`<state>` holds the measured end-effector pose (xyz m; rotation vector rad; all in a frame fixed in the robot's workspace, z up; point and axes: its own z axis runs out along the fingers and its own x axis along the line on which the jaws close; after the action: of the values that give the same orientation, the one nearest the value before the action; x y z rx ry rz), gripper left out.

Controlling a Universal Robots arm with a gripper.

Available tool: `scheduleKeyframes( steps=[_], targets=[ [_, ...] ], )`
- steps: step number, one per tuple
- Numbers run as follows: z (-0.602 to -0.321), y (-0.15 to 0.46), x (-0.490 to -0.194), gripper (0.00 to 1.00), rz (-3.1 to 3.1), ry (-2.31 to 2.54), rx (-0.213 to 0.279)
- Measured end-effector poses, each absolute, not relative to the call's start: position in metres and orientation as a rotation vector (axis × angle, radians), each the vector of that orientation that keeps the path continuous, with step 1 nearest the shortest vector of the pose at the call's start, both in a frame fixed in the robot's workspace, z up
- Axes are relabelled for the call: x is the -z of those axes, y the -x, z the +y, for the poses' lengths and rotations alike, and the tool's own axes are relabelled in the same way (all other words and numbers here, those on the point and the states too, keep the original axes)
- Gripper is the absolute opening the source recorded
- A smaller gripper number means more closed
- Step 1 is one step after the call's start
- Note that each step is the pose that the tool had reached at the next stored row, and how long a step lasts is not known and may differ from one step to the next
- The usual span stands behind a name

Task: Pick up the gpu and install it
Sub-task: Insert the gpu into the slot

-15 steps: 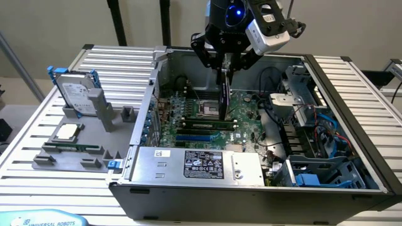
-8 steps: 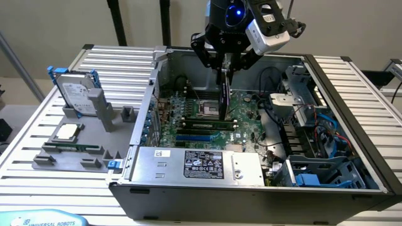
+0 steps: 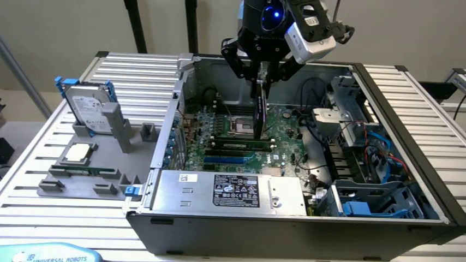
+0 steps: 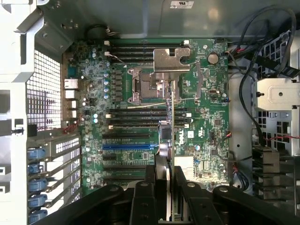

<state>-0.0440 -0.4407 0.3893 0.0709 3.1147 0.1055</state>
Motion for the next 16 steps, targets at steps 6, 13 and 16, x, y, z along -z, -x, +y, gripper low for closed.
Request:
scheduleKeyframes(
  steps=[6,13,16],
  targets=[
    [-0.4406,0.0451,-0.3879,0.27,3.116,0.025,-0.107],
    [-0.4406,0.0451,-0.3849,0.27,3.112,0.224,-0.109],
    [-0.4407,0.0451,-0.3836,0.27,3.106,0.309,-0.110]
  ],
)
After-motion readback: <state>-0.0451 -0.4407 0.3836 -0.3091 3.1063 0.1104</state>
